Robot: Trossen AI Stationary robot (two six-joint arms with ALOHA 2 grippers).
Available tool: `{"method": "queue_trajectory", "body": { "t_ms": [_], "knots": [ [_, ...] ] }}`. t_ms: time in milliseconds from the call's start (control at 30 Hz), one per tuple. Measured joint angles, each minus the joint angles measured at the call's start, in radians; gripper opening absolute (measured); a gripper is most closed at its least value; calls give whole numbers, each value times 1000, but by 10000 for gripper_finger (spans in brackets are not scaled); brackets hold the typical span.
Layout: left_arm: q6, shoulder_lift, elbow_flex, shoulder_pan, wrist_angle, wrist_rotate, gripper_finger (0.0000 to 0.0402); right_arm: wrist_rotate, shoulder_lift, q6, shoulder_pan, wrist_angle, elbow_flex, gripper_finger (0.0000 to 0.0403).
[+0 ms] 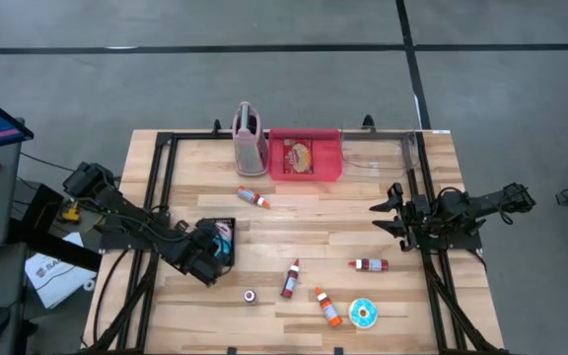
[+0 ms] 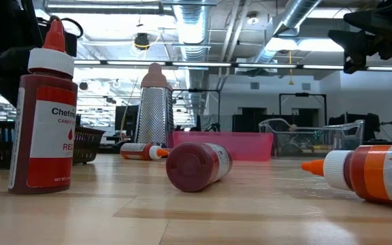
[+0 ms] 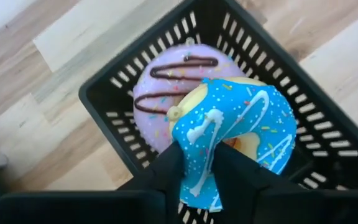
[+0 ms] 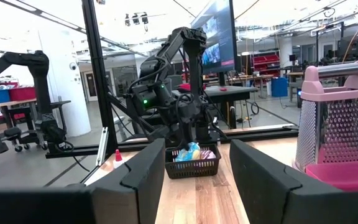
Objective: Pick & Place Food Item
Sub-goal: Put the blue donut into the black bin, then put the light blue donut into the black bin
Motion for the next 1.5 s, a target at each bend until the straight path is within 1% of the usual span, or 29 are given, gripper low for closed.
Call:
{"method": "queue_trajectory", "body": {
  "t_ms": [133, 300, 467, 600, 933, 1067, 1167, 1333, 1500],
  "knots": [
    [-1, -10, 0, 0, 1, -32, 64, 0, 0, 0, 0, 0, 0, 175],
    [-1, -30, 0, 0, -1, -45, 69, 0, 0, 0, 0, 0, 0, 175],
    [-8, -57, 0, 6, -19, -75, 94, 0, 0, 0, 0, 0, 0, 175],
    [-7, -65, 0, 19, -44, -79, 119, 0, 0, 0, 0, 0, 0, 175],
    [1, -65, 0, 28, -62, -82, 207, 0, 0, 0, 0, -1, 0, 175],
    [1, -65, 0, 28, -80, -99, 233, 0, 0, 0, 0, -1, 0, 175],
    [1, -70, 0, 27, -80, -115, 242, 0, 0, 0, 0, -1, 0, 175],
    [3, -72, 0, 11, -50, -128, 242, 0, 0, 0, 0, -1, 0, 175],
    [83, -72, 0, -43, 64, -130, 239, 0, 0, 0, 0, -4, 0, 175]
  ]
}}
